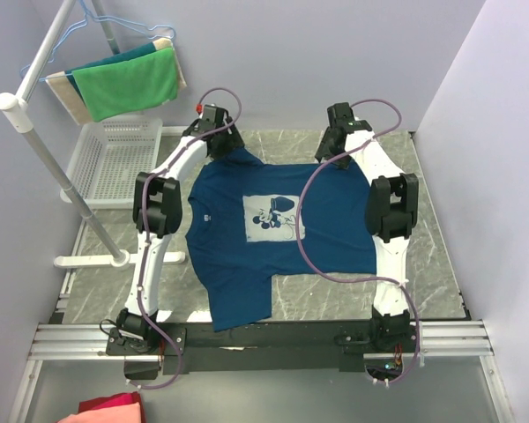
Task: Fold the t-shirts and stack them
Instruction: Flatten the tshirt out
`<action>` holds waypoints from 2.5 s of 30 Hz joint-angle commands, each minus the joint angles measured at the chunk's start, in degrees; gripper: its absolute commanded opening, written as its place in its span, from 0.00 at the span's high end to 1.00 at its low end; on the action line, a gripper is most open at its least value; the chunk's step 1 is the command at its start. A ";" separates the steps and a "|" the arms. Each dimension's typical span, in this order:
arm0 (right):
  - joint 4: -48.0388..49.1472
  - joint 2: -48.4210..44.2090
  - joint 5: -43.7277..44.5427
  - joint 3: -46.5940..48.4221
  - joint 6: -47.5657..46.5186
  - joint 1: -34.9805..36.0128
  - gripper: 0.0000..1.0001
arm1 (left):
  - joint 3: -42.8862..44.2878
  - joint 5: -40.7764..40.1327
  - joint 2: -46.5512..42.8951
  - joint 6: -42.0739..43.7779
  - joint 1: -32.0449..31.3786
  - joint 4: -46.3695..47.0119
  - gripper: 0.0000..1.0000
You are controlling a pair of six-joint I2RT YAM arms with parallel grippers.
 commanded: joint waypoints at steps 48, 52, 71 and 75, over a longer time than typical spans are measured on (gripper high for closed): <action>-1.26 -2.71 2.34 -0.77 2.50 -1.12 0.41 | 8.28 -16.31 2.85 3.51 -7.15 7.21 0.99; -1.53 -2.80 2.51 -0.95 2.41 -1.12 0.41 | 8.29 -17.45 2.67 4.03 -8.38 10.20 0.99; -1.62 -3.85 0.67 -4.11 1.80 -1.82 0.41 | 9.71 -9.46 5.40 -4.92 -3.91 21.01 0.12; -3.37 -2.89 1.63 -2.63 2.94 -2.70 0.39 | 8.55 -9.55 3.55 -3.36 -2.50 18.40 0.11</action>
